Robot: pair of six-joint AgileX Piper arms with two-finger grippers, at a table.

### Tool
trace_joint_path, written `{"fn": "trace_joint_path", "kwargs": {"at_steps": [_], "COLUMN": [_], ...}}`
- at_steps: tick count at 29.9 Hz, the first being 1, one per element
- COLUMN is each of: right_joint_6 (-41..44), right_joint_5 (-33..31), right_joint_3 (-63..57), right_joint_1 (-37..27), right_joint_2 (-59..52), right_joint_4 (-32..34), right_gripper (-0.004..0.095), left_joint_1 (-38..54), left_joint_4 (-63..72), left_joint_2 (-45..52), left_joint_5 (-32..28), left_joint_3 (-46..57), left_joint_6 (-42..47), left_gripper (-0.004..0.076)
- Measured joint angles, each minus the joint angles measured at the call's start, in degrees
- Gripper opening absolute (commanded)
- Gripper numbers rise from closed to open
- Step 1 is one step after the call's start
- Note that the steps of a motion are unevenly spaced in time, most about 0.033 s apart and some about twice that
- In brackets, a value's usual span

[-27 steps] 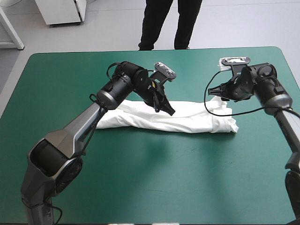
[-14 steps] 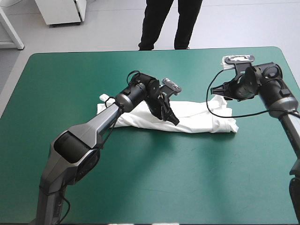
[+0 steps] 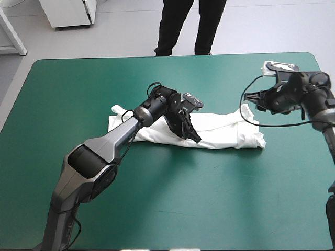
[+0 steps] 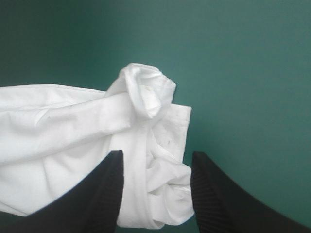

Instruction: Fold the cloth

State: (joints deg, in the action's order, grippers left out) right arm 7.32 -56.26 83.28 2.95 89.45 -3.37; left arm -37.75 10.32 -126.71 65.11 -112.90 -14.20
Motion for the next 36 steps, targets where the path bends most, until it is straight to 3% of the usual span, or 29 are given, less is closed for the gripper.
{"fn": "trace_joint_path", "kwargs": {"at_steps": [5, 8, 11, 19, 36], "right_joint_6": [-10.14, -15.91, -19.67, -24.26, -25.1], "right_joint_5": [0.16, -0.58, -1.19, -2.0, -0.97], "right_joint_3": [-5.6, -9.67, -12.36, -13.37, -12.87], "right_joint_1": [-11.17, -15.98, -17.49, -16.58, -11.52], "right_joint_2": [-0.06, 0.38, 2.26, 6.24, 13.49], "right_joint_4": [-16.23, -24.06, -27.3, -30.36, -28.43], "right_gripper": [0.0427, 0.051, 0.0599, 0.0614, 0.0599], "left_joint_1": [0.0, 0.0, 0.0, 0.0, 0.0], "left_joint_4": [0.0, 0.11, 0.12, 0.17, 0.17], "left_joint_2": [-0.04, -0.11, -0.11, -0.17, -0.17], "left_joint_5": [0.06, 0.01, 0.01, 0.07, 0.07], "left_joint_3": [0.0, 0.0, -0.02, -0.07, -0.14], "left_joint_6": [0.0, 0.0, 0.0, 0.0, -0.32], "left_gripper": [-0.0022, -0.0022, -0.0022, -0.0022, -0.0022]}}
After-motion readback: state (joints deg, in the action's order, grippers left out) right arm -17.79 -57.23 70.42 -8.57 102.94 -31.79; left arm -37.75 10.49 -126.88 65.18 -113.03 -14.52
